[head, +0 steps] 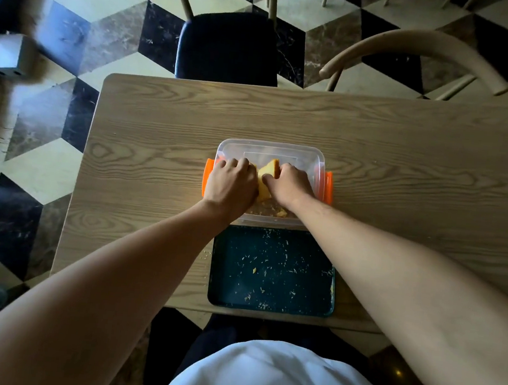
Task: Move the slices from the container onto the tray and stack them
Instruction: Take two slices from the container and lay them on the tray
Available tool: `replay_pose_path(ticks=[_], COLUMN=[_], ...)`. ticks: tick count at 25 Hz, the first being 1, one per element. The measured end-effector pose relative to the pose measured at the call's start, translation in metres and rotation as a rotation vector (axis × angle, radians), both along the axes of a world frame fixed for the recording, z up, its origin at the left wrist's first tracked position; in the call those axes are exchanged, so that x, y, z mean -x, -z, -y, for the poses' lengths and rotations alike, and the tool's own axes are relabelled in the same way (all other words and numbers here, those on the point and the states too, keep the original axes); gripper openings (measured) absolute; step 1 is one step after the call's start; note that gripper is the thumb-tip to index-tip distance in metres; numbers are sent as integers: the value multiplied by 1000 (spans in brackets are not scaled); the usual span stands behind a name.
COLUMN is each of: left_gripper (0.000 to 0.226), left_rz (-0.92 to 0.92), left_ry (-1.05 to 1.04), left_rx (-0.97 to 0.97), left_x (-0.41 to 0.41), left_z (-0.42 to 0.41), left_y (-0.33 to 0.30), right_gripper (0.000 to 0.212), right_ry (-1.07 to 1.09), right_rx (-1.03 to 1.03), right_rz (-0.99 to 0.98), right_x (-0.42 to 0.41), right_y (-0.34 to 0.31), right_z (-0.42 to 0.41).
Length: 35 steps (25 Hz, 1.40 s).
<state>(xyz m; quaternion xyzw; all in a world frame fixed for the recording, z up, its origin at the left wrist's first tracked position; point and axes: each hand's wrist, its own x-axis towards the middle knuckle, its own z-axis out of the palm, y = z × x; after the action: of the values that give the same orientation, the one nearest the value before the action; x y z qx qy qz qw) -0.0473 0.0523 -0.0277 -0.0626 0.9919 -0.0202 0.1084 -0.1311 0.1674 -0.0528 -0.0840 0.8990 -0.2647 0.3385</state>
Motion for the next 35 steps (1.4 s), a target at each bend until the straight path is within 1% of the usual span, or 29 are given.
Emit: replay_pose_path(ticks=[6, 10, 14, 16, 18, 21, 24, 26, 28, 30, 33, 35], left_gripper=[17, 18, 14, 20, 31, 26, 28, 24, 17, 11, 6, 5], left_rz=[14, 76, 63, 48, -5, -127, -258, -361, -433, -492, -482, -467], left_ry=[-244, -326, -412, -436, -492, -611, -639, -622, -648, -719, -810, -841], left_rx=[-106, -164, -246, -286, -343, -413, -487, -544, -616, -711, -915, -1060], left_x=[17, 21, 23, 23, 21, 14, 1, -14, -33, -55, -93, -120], left_z=[-10, -13, -14, -12, -10, -11, -12, -9, -7, -8, -11, -11], left_y=[7, 8, 7, 6, 3, -13, -37, -52, -67, -78, -82, -78], right_gripper=[33, 26, 17, 26, 33, 34, 28, 22, 17, 19, 22, 23], right_ry=[-45, -62, -15, -8, -11, 14, 82, 137, 186, 221, 258, 239], right_rx=[-41, -78, -70, -43, -18, 43, 138, 224, 322, 391, 459, 443], right_rz=[-68, -122, -133, -153, -195, -285, -391, -421, -399, -352, -234, -178], right_x=[0, -5, -3, -3, -5, -11, -16, -22, -29, -41, -66, -87], right_y=[8, 13, 12, 7, -1, -24, -56, -76, -92, -101, -100, -90], right_z=[-1, -1, -6, -8, -9, -10, -25, -44, -68, -94, -133, -156])
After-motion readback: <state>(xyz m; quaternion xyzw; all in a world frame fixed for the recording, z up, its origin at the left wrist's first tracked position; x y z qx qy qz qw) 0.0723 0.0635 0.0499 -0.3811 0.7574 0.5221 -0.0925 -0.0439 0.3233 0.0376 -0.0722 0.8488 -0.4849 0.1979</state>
